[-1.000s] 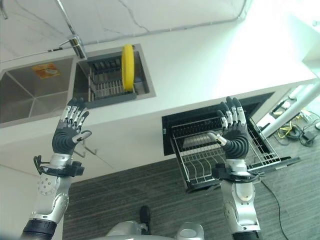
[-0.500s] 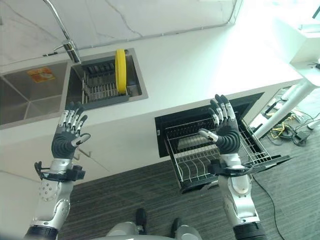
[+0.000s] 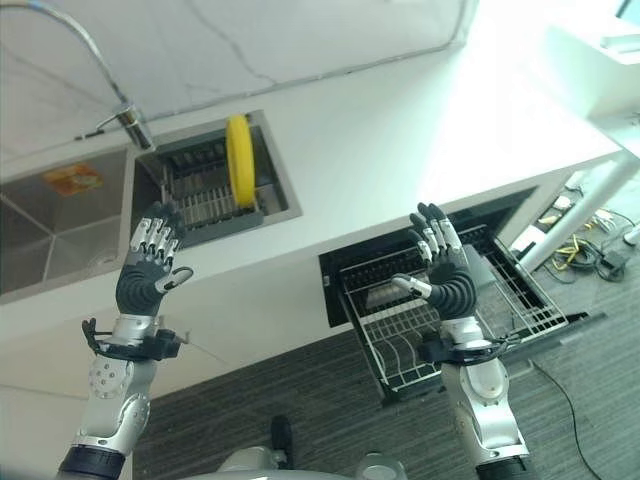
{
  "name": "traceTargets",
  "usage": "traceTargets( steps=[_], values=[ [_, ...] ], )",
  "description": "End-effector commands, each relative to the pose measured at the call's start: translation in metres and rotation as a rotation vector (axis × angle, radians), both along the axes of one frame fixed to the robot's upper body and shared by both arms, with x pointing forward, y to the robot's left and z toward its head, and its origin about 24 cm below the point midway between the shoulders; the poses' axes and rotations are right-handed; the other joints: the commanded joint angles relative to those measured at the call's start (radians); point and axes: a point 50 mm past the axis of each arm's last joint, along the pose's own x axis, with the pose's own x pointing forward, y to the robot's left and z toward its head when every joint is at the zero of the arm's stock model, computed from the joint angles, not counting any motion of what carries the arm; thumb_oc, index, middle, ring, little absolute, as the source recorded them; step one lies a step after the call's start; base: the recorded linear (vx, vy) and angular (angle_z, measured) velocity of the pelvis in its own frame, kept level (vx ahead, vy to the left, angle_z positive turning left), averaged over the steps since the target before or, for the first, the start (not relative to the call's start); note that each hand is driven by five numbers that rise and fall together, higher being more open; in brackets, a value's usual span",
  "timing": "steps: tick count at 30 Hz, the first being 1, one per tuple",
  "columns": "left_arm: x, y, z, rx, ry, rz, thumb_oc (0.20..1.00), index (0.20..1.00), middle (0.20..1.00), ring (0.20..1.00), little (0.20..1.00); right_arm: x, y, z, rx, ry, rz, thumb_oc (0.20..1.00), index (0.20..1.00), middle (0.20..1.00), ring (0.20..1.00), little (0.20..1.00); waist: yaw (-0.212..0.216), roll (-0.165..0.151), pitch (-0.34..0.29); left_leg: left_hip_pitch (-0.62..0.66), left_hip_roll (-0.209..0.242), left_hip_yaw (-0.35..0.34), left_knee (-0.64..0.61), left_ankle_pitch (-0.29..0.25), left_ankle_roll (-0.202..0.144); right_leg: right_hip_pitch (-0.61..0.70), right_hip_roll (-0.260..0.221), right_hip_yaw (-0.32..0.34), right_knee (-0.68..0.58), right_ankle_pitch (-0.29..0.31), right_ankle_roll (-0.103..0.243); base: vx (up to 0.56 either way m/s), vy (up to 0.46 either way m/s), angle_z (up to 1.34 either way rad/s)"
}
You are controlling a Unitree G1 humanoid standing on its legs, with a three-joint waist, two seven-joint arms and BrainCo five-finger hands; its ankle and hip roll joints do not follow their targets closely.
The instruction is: Place the dishes in the dishwasher.
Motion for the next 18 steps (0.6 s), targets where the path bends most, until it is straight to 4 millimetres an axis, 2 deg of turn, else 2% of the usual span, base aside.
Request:
traceTargets(
  steps=[1,4,7,10,14,16,18],
  values=[
    [-0.004,0.004,0.016,0.055,-0.080,-0.014,1.000,1.000,1.000,1.000,1.000,0.005,0.000,0.028,0.023,-0.140,0.003,1.000,1.000,1.000,1.000,1.000,0.013,-0.008,0.001,0.037,0.026,-0.047,0.044,-0.130,-0.043,-0.006,0.042,-0.033,-0.033,0.015,-0.026,0.06,0.039,0.13],
    [-0.004,0.002,0.007,0.058,-0.013,-0.061,1.000,1.000,1.000,1.000,1.000,0.005,0.004,0.027,0.032,-0.136,0.009,1.000,1.000,1.000,1.000,1.000,0.020,-0.009,0.002,0.047,0.014,-0.051,0.058,-0.153,-0.029,-0.013,0.032,-0.031,-0.017,0.014,-0.020,0.04,0.040,0.03],
    [-0.003,-0.009,-0.007,0.113,0.087,-0.186,1.000,1.000,1.000,1.000,1.000,0.005,0.007,0.026,0.051,-0.137,0.014,1.000,1.000,1.000,1.000,1.000,0.024,-0.006,0.002,0.061,0.011,-0.049,0.049,-0.159,-0.017,-0.018,0.025,-0.033,-0.001,0.014,-0.010,0.04,0.026,-0.07],
    [-0.006,-0.029,-0.027,0.147,0.182,-0.413,1.000,1.000,1.000,1.000,1.000,0.005,0.009,0.025,0.054,-0.135,0.023,1.000,1.000,1.000,1.000,1.000,0.019,0.000,-0.001,0.072,0.009,-0.041,0.024,-0.157,-0.004,-0.024,0.021,-0.031,0.015,0.011,-0.001,0.02,0.033,-0.07],
    [-0.014,-0.057,-0.048,0.369,0.196,-0.600,1.000,1.000,1.000,1.000,1.000,0.008,0.009,0.022,0.075,-0.141,0.031,1.000,1.000,1.000,1.000,1.000,0.002,-0.002,-0.002,0.081,0.009,-0.027,0.010,-0.165,0.009,-0.037,0.020,-0.024,0.038,0.002,0.008,-0.01,-0.002,-0.10],
    [-0.013,-0.063,-0.057,0.433,0.221,-0.628,1.000,1.000,1.000,1.000,1.000,0.009,0.010,0.022,0.076,-0.142,0.043,1.000,1.000,1.000,1.000,1.000,-0.008,-0.003,-0.004,0.086,0.010,-0.018,0.004,-0.166,0.012,-0.040,0.022,-0.020,0.045,-0.003,0.010,0.02,-0.009,-0.04],
    [-0.012,-0.066,-0.075,0.502,0.305,-0.629,1.000,1.000,1.000,1.000,1.000,0.010,0.011,0.021,0.076,-0.136,0.055,1.000,1.000,1.000,1.000,1.000,-0.022,-0.004,-0.007,0.094,0.012,-0.008,-0.008,-0.164,0.014,-0.042,0.024,-0.014,0.049,-0.006,0.013,0.04,-0.006,-0.06]
  ],
)
